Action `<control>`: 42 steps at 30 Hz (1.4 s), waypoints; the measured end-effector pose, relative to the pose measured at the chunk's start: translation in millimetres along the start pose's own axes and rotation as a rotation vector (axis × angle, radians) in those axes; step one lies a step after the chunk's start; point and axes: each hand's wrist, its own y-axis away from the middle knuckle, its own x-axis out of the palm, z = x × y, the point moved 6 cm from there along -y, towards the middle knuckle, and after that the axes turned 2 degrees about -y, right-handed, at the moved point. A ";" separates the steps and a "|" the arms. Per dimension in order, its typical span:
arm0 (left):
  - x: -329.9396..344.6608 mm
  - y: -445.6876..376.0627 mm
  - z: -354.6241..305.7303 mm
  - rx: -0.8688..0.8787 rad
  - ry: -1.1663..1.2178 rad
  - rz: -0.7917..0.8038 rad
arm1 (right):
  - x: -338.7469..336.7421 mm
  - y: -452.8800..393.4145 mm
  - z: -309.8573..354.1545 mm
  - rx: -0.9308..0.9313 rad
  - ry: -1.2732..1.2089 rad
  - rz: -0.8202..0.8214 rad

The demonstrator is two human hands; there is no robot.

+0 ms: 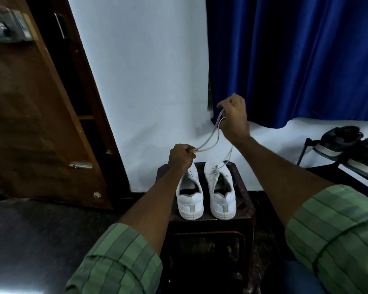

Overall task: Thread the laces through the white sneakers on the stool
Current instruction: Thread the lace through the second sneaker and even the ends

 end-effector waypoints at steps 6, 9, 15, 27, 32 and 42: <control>11.1 -2.7 9.8 0.089 -0.005 -0.013 | 72.1 61.4 -6.4 0.081 0.235 0.853; 11.6 -2.8 7.3 0.133 -0.048 -0.076 | 92.8 97.2 0.0 0.204 0.025 1.009; 28.0 -20.3 15.8 0.212 -0.111 0.033 | 123.5 119.8 -1.2 0.436 -0.389 0.866; 30.3 -31.6 55.0 0.174 0.160 0.033 | 123.0 129.3 -28.9 0.547 -0.455 0.573; 30.9 -22.9 56.9 0.202 0.139 0.037 | 117.8 129.9 -28.2 0.495 -0.364 0.581; 16.4 -21.4 51.6 0.118 0.011 -0.145 | 95.6 113.1 -31.4 0.181 0.395 0.412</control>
